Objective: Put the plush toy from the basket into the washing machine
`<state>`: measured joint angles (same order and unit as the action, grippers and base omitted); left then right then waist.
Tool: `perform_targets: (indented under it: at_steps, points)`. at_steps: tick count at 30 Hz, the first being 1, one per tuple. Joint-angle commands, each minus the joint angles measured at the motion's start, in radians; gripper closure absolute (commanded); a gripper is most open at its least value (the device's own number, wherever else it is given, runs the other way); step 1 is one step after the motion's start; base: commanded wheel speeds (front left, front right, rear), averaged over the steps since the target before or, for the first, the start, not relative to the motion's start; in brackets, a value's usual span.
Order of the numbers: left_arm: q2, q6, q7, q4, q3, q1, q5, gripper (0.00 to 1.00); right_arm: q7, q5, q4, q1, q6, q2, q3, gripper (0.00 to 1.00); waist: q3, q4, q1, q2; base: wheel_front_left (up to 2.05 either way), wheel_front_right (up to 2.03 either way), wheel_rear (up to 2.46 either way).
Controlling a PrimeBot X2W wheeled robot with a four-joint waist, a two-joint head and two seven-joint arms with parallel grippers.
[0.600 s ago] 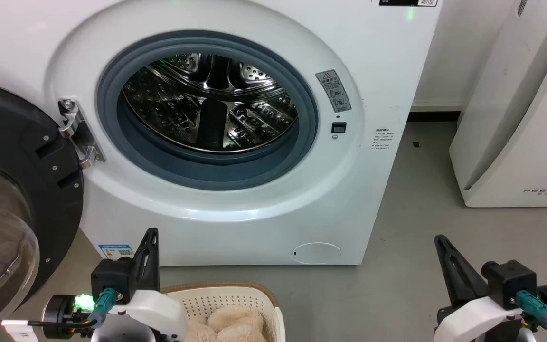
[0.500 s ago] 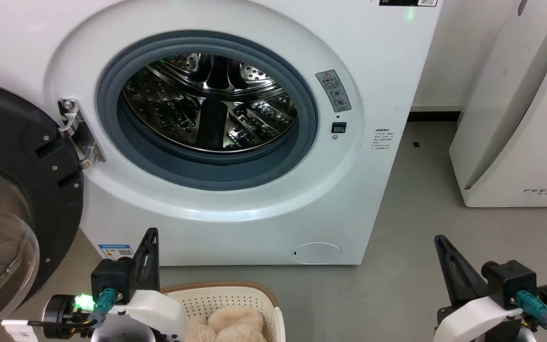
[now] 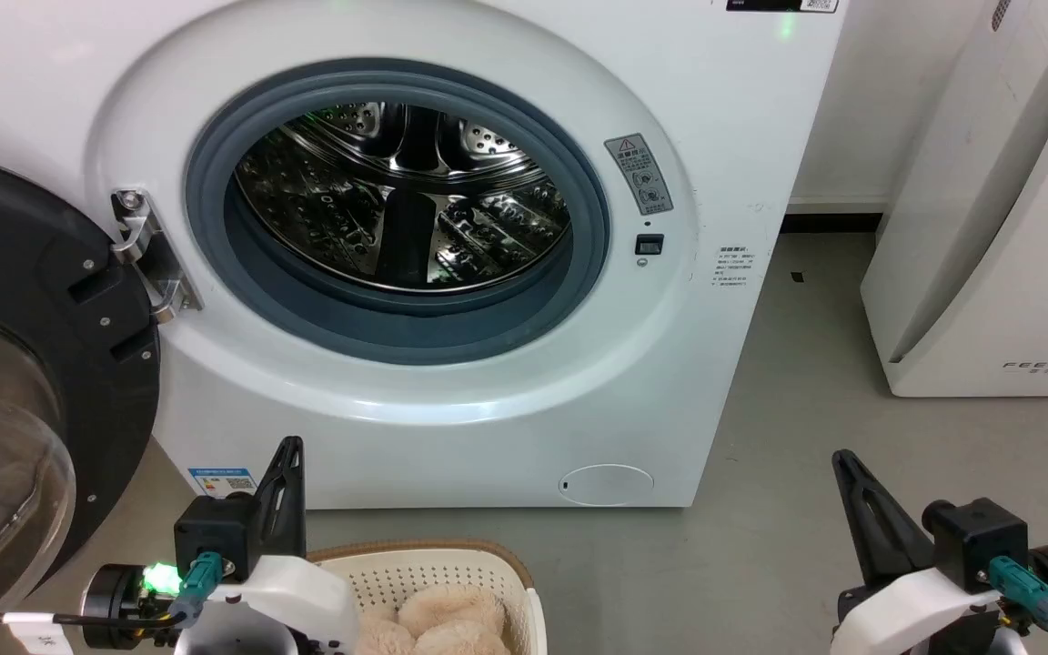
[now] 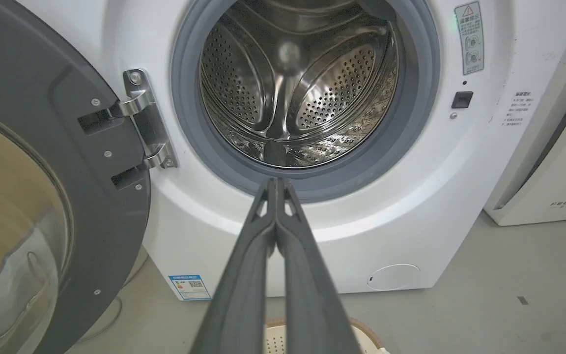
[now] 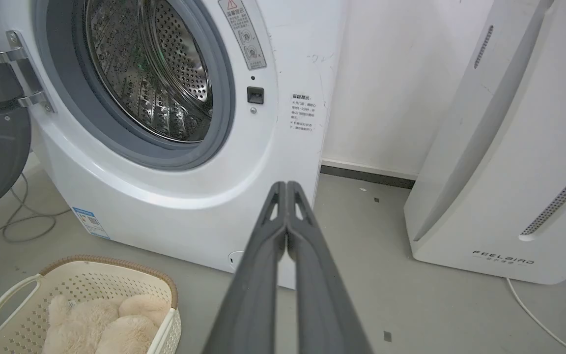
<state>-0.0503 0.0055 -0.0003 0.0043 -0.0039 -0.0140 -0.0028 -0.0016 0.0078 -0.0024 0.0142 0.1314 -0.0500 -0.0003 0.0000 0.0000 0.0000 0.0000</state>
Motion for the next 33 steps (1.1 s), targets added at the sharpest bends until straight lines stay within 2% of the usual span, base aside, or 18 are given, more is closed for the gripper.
perform_targets:
  at_steps: [1,6,7,22,33]
  points:
    - [0.000,-0.005,0.000,-0.004,0.004,0.014,0.003,1.00,0.002,-0.008,0.002,-0.014,-0.001,0.000,0.000,1.00,0.000,0.000,0.0000,0.0000,0.00,0.00,0.00]
    - [0.000,-0.005,0.000,-0.004,0.004,0.014,0.003,1.00,0.002,-0.008,0.002,-0.014,-0.001,0.000,0.000,1.00,0.000,0.000,0.0000,0.0000,0.00,0.00,0.00]
    - [0.000,0.000,0.000,0.001,0.000,0.000,-0.001,0.00,-0.003,0.002,0.002,0.000,0.000,0.001,-0.001,0.00,0.000,0.000,0.0000,0.0000,0.00,0.00,0.00]
    - [0.000,0.022,-0.025,0.017,-0.019,-0.008,-0.008,0.00,-0.026,0.033,-0.003,0.004,0.000,0.000,-0.021,0.00,0.007,-0.001,0.0000,0.0000,0.00,0.00,0.00]
    - [0.000,0.022,-0.046,0.088,-0.035,-0.041,-0.025,0.00,-0.046,0.059,-0.013,-0.005,0.000,0.000,-0.032,0.00,0.038,-0.006,0.0000,0.0000,0.00,0.00,0.00]
